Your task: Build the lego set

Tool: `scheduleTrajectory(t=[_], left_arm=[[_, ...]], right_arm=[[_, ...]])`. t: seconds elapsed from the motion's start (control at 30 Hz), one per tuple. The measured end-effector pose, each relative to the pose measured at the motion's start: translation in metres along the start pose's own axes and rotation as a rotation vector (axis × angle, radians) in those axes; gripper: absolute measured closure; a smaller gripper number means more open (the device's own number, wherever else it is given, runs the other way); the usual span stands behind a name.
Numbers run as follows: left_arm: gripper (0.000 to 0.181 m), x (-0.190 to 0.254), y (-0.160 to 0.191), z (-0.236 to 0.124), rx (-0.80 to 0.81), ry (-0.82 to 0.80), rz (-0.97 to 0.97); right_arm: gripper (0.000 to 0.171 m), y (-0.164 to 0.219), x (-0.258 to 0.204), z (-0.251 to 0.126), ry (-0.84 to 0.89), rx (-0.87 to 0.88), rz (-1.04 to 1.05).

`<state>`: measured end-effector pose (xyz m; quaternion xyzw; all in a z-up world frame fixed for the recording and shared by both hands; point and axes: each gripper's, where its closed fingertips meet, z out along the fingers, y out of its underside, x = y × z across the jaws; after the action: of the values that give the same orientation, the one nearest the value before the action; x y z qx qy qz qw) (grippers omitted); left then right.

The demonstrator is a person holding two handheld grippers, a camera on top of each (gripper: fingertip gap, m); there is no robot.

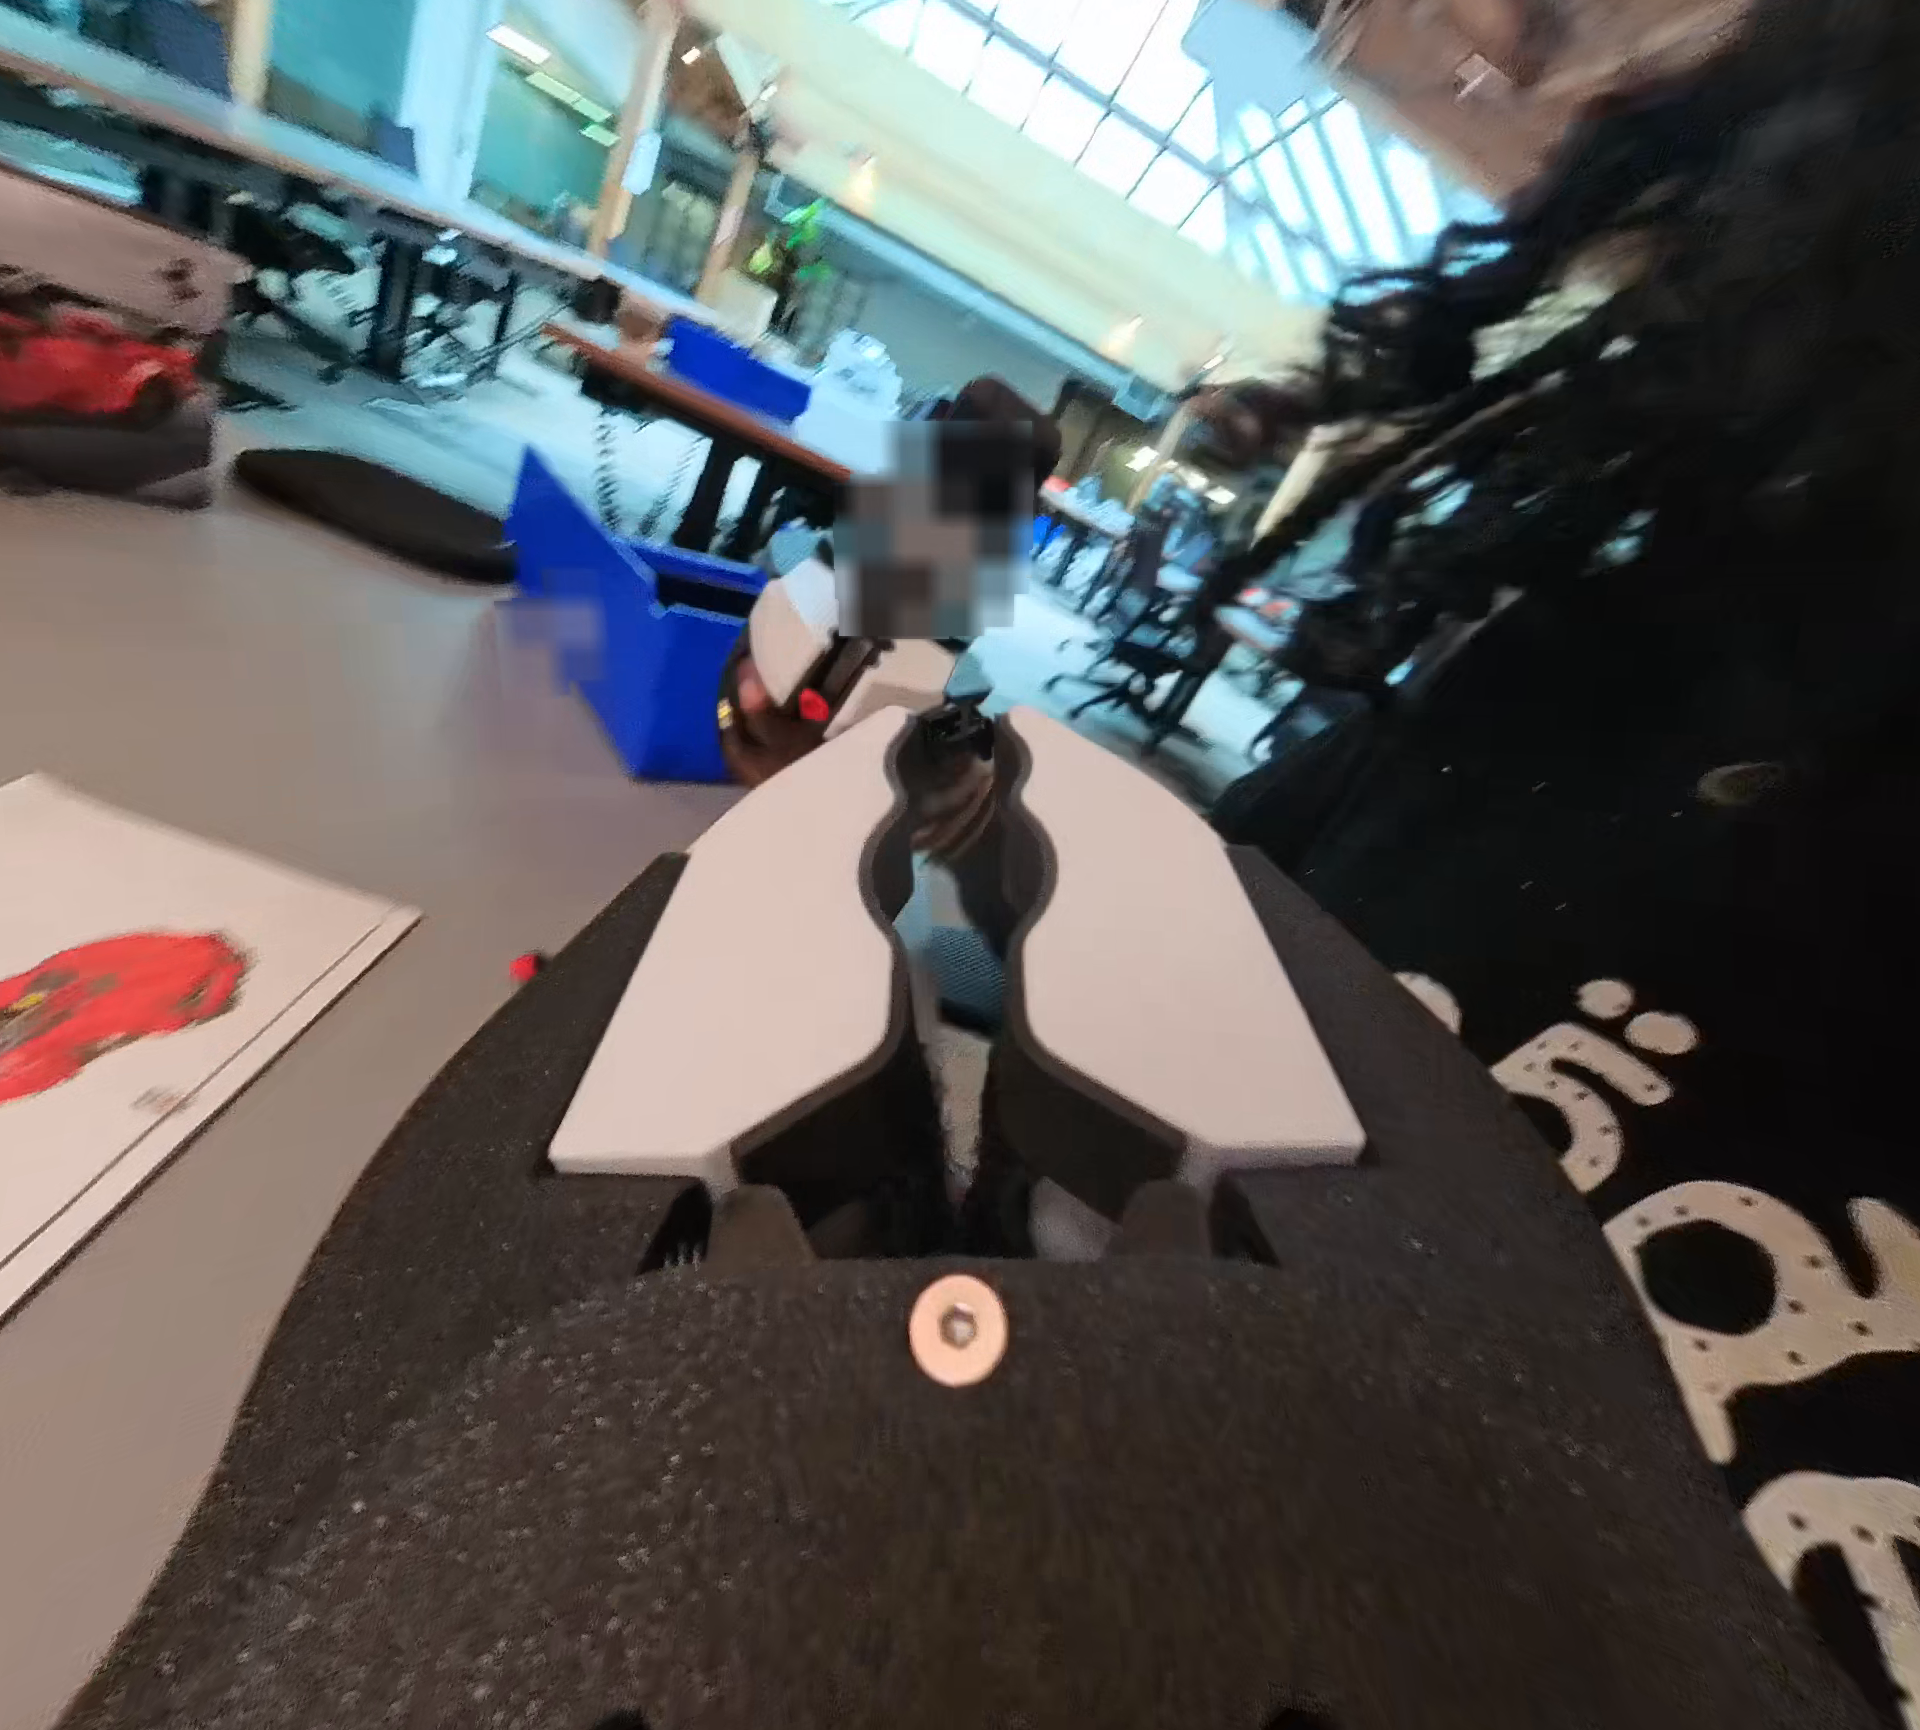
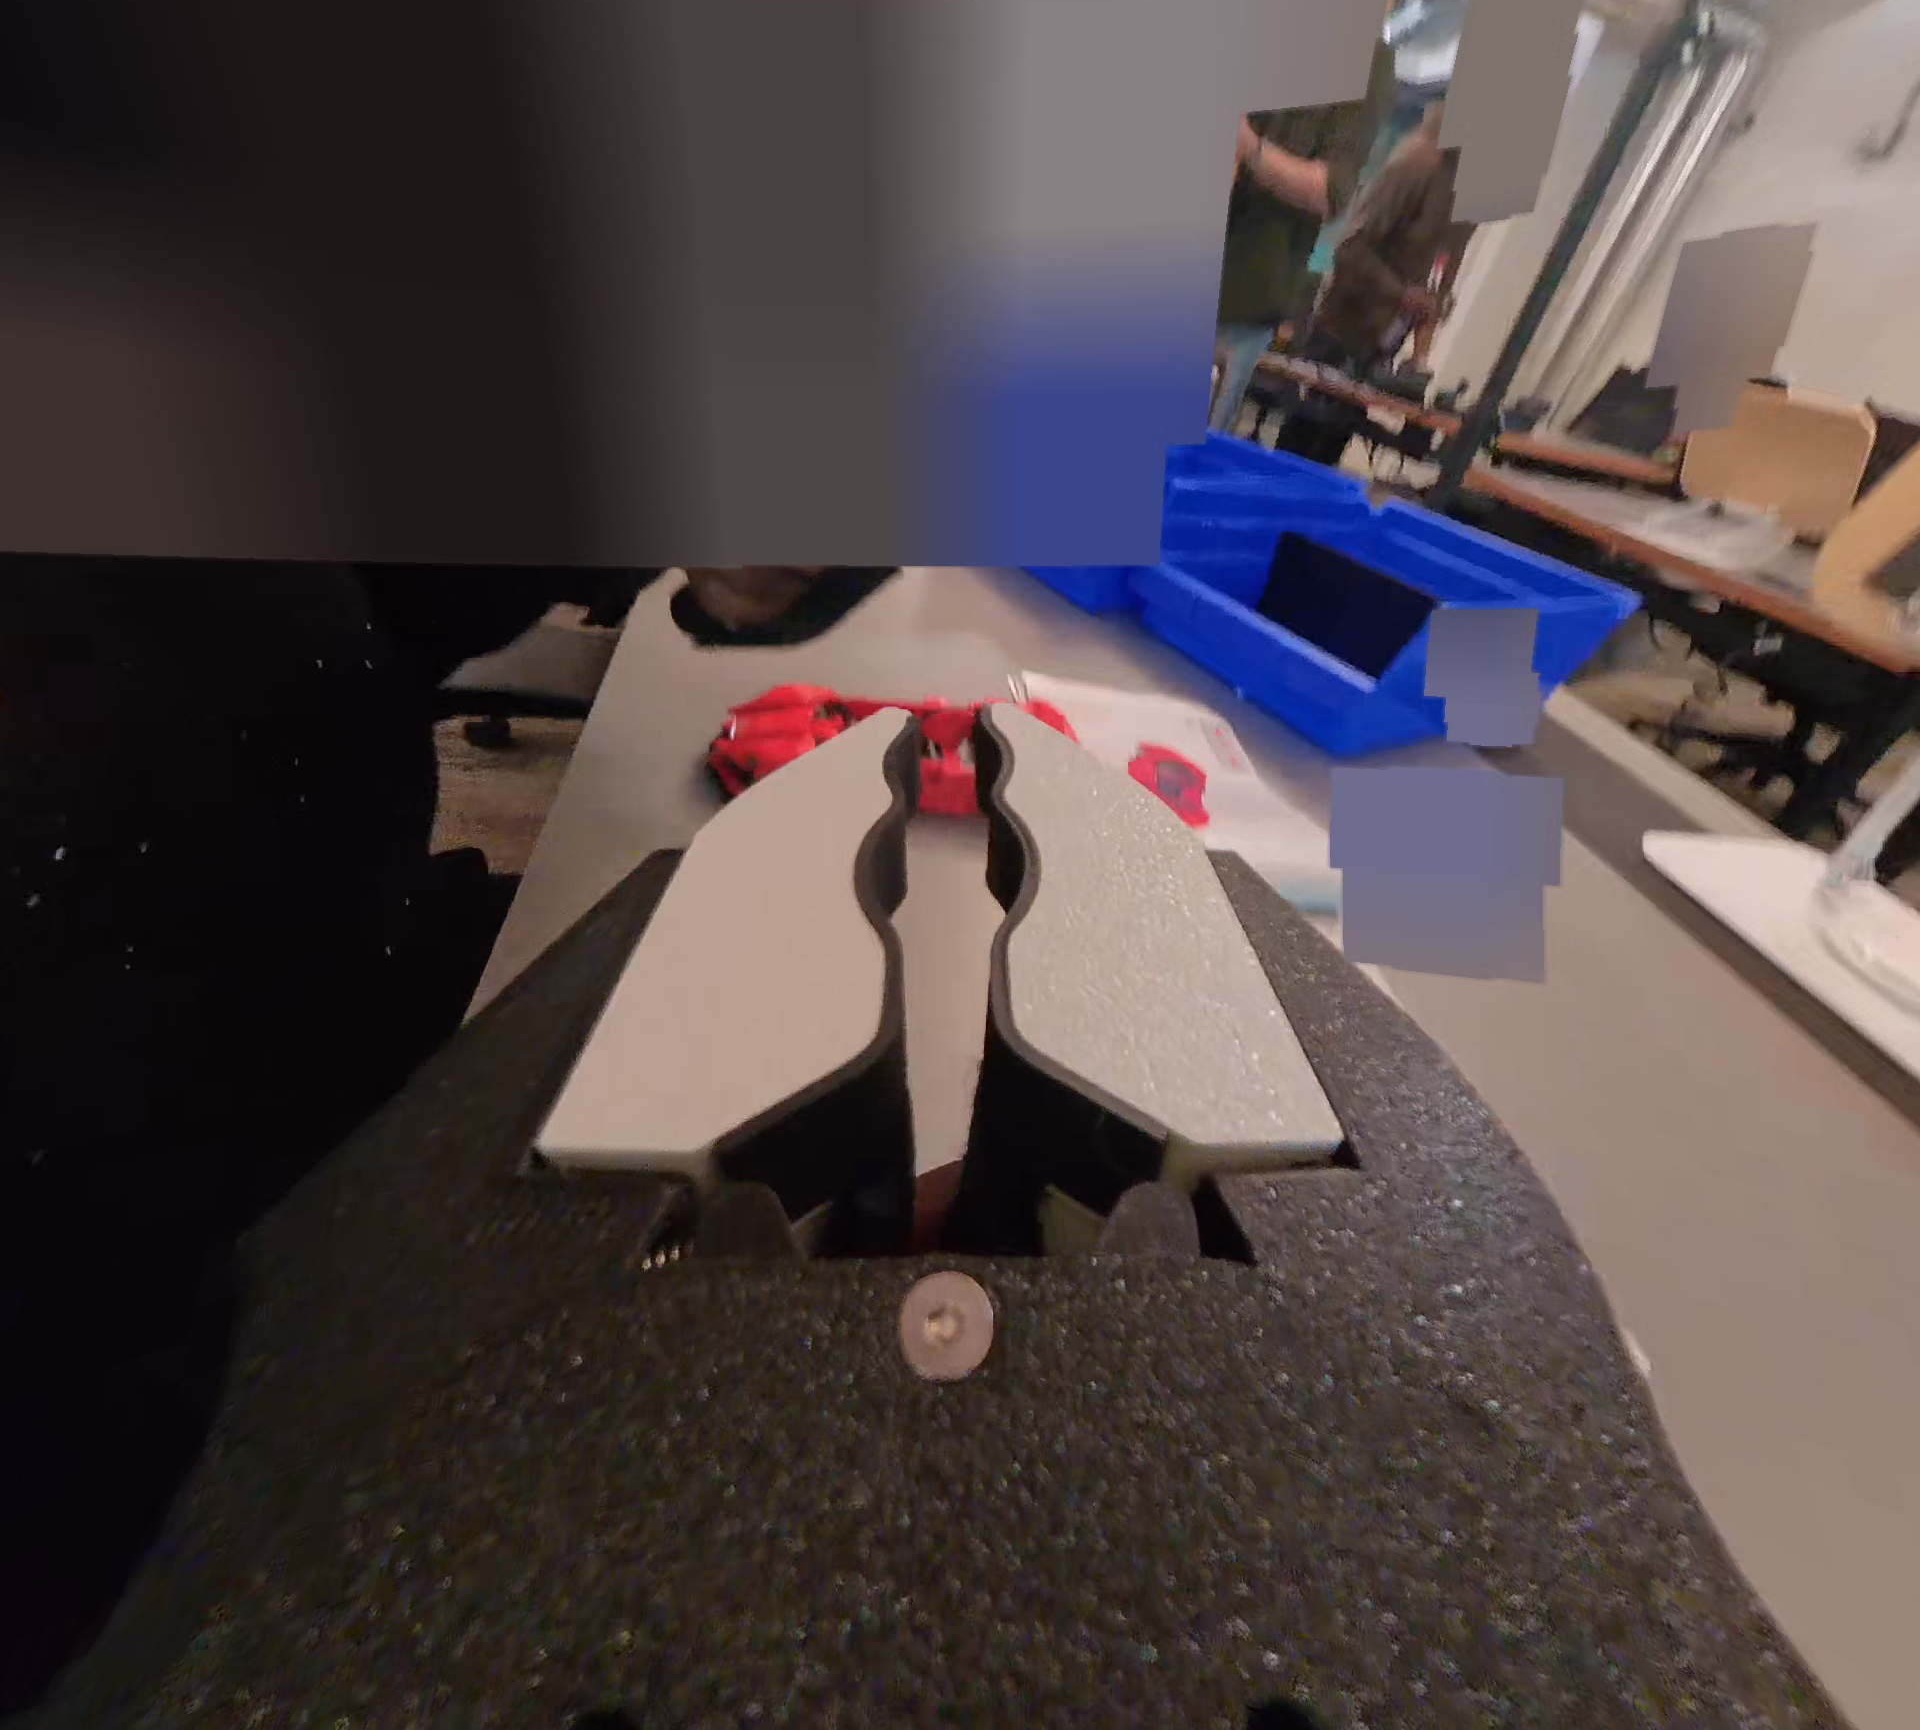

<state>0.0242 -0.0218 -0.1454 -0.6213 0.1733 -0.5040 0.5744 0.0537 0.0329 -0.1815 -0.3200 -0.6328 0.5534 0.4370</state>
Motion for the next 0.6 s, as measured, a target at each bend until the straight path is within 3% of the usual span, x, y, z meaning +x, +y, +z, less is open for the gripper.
scheduleTrajectory(t=[0.2,0.4,0.47,0.6], left_arm=[[0.169,0.033,-0.003,0.006,0.169,0.155,0.045],[0.169,0.064,-0.018,0.010,0.302,0.282,0.008],[0.169,0.072,-0.018,0.010,0.304,0.319,0.032],[0.169,0.061,-0.013,0.009,0.279,0.266,0.090]], right_arm=[[0.161,-0.054,-0.040,0.028,-0.032,0.156,-0.125],[0.161,-0.080,-0.064,0.037,-0.010,0.099,-0.290],[0.161,-0.063,-0.058,0.038,0.007,-0.006,-0.307],[0.161,0.027,-0.036,0.035,-0.019,-0.349,-0.104]])
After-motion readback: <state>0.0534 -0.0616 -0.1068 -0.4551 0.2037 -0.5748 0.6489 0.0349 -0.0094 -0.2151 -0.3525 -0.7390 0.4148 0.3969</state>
